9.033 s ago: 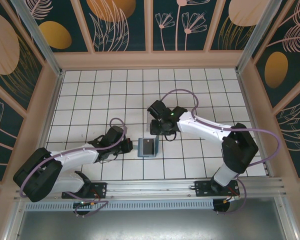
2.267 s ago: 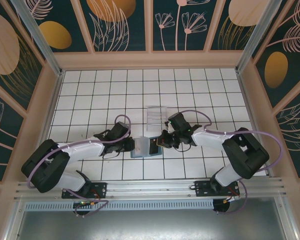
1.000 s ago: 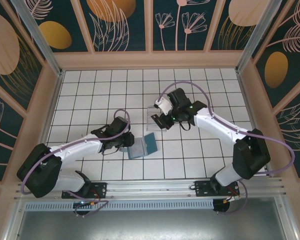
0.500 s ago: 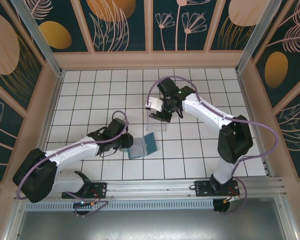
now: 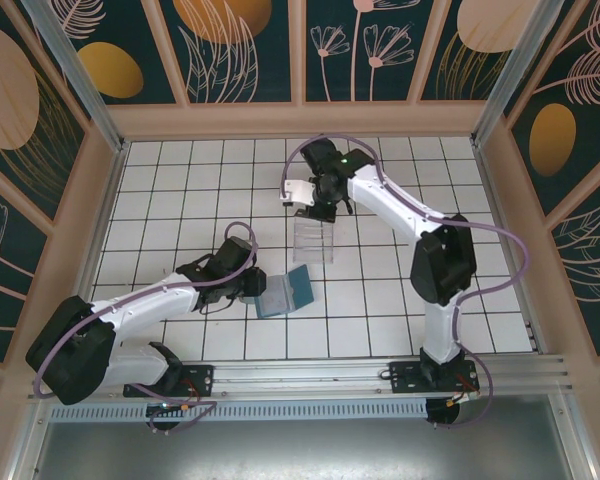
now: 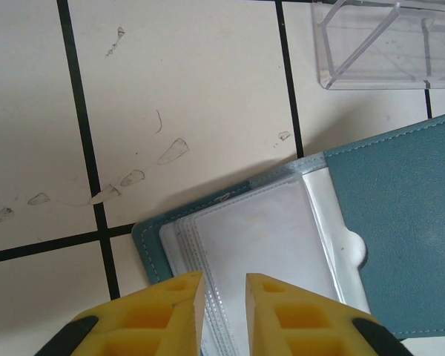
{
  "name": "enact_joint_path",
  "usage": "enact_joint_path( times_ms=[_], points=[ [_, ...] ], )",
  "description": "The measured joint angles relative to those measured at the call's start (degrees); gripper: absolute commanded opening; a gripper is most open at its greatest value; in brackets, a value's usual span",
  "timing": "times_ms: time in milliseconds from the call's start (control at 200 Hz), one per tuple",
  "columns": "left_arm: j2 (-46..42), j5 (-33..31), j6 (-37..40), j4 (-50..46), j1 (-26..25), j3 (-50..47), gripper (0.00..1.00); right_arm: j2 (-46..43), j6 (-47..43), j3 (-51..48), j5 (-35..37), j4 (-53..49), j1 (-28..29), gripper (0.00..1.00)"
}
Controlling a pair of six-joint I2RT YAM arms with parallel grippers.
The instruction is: Take the credit cards out of the card holder
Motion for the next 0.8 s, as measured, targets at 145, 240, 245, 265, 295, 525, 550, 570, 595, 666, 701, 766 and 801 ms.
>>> enact_joint_path(
  times_ms=[145, 240, 245, 265, 295, 525, 550, 570, 595, 666, 701, 766, 801],
  points=[
    [0.0, 0.0, 0.0, 0.0, 0.0, 0.0, 0.23, 4.3, -1.4, 3.8, 1.1, -2.0, -0.4, 0.0],
    [0.0, 0.0, 0.0, 0.0, 0.0, 0.0, 0.23, 6.2, -2.0, 5.1, 1.7, -3.3, -0.6, 0.0],
    [0.0, 0.0, 0.0, 0.0, 0.0, 0.0, 0.23, 6.3, -2.1, 5.2, 1.8, -3.4, -0.6, 0.0],
    [0.0, 0.0, 0.0, 0.0, 0.0, 0.0, 0.23, 6.6, -2.2, 5.3, 1.8, -3.5, -0.7, 0.0],
    [0.0, 0.0, 0.0, 0.0, 0.0, 0.0, 0.23, 7.0, -2.3, 5.5, 1.9, -3.8, -0.7, 0.0],
    [0.3, 0.0, 0.0, 0.0, 0.0, -0.3, 0.23, 8.9, -2.4, 5.7, 1.5, -5.4, -0.9, 0.0],
    [0.4, 0.0, 0.0, 0.1, 0.0, -0.3, 0.23, 9.0, -2.4, 5.7, 1.4, -5.4, -0.9, 0.0],
    [0.5, 0.0, 0.0, 0.2, 0.0, -0.3, 0.23, 9.1, -2.4, 5.7, 1.4, -5.5, -0.9, 0.0],
    [0.6, 0.0, 0.0, 0.2, 0.0, -0.3, 0.23, 9.1, -2.4, 5.7, 1.3, -5.6, -0.9, 0.0],
    [0.9, 0.0, 0.0, 0.3, 0.0, -0.4, 0.23, 9.2, -2.4, 5.7, 0.8, -5.8, -0.9, 0.0],
    [1.1, 0.0, 0.0, 0.5, 0.0, -0.4, 0.23, 9.4, -2.4, 5.7, 0.4, -5.8, -0.9, 0.0],
    [1.4, 0.0, 0.0, 0.5, 0.0, -0.4, 0.23, 9.7, -2.4, 5.7, 0.1, -5.7, -0.9, 0.04],
    [1.4, 0.0, 0.0, 0.6, 0.0, -0.5, 0.23, 9.9, -2.4, 5.7, 0.1, -5.7, -0.9, 0.07]
  ],
)
